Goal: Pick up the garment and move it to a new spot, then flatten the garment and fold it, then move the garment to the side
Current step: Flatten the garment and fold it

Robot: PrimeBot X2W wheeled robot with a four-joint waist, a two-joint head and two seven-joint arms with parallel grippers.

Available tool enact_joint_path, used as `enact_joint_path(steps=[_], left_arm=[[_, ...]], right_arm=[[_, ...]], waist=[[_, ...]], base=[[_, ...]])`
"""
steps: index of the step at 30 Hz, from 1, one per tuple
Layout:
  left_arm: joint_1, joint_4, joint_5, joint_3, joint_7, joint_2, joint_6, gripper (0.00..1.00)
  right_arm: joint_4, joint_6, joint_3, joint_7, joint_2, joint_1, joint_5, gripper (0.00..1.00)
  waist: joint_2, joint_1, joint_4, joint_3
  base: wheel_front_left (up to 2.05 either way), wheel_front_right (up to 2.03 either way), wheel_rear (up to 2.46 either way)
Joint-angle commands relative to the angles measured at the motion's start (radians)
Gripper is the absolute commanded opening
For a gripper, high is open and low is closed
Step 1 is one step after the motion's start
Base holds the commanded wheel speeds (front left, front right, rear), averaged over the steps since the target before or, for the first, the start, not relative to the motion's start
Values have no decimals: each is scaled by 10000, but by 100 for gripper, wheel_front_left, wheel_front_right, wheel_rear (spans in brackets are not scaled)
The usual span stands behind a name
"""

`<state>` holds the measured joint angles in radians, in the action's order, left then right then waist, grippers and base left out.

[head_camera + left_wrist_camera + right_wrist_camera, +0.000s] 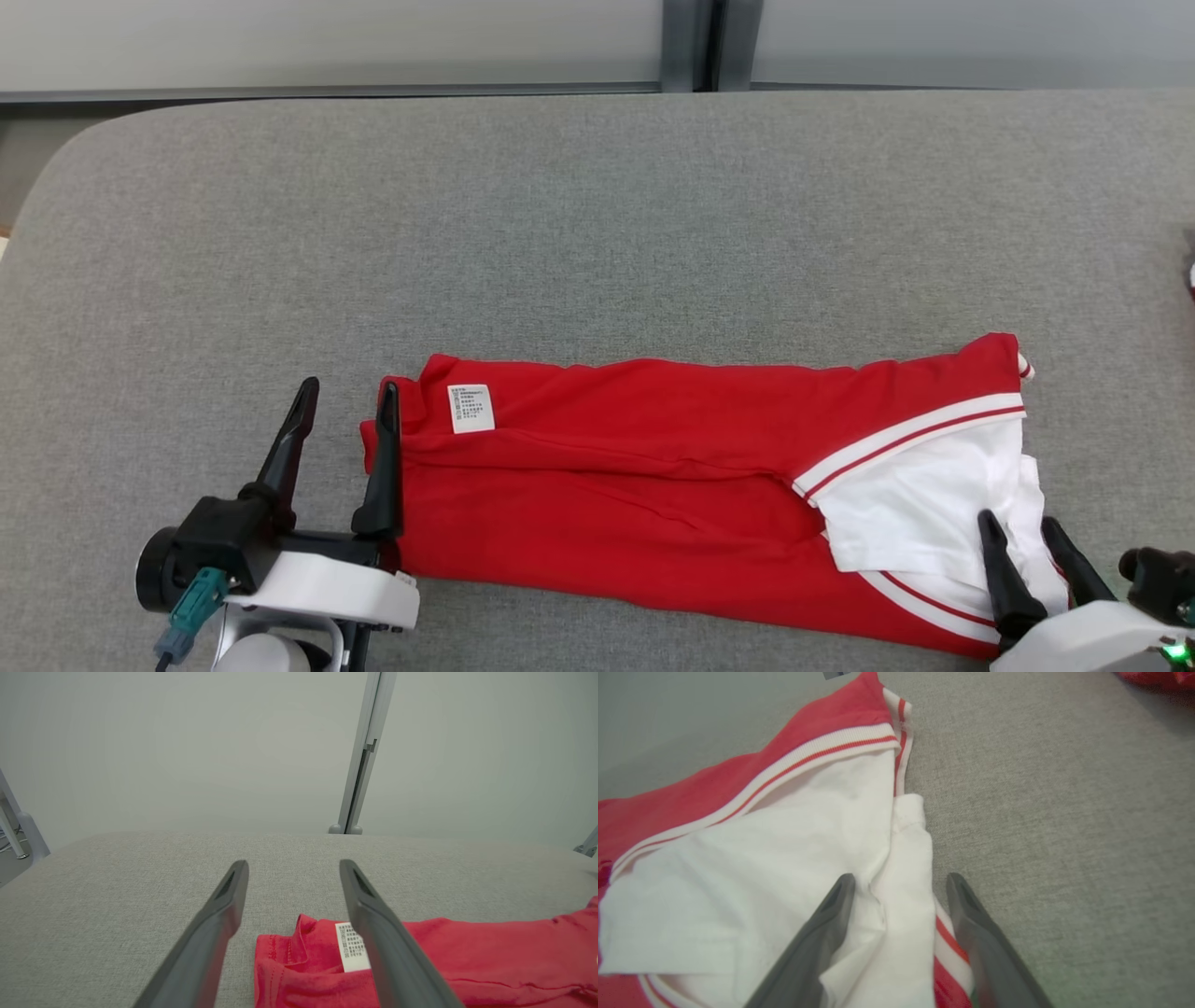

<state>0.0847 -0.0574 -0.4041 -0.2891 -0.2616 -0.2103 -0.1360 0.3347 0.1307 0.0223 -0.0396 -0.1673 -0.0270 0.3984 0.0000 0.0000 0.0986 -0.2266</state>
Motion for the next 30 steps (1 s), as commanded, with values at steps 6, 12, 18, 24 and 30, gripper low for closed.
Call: enact_joint_path(steps=[6,12,18,24,30], left_arm=[[289,-183,221,129,-40,159,203,100],[244,-222,341,340,-40,317,316,100],[172,-221,461,488,-40,412,416,100],[53,-368,530,535,-40,470,511,100],[-108,-412,528,605,-41,506,537,100]], right_arm=[[1316,28,1354,596,-105,266,1103,0],[1090,12,1751,252,-728,374,1683,0],[986,-49,842,-282,-1627,342,1885,0],[1084,-11,70,-589,-2361,58,1976,0],[554,-8,98,-664,-2463,21,1654,0]], waist=[[0,0,203,-92],[0,0,165,-37],[0,0,43,24],[0,0,-14,264],[0,0,-95,528]], base=[[0,0,0],[0,0,0],[0,0,0],[0,0,0],[0,0,0]])
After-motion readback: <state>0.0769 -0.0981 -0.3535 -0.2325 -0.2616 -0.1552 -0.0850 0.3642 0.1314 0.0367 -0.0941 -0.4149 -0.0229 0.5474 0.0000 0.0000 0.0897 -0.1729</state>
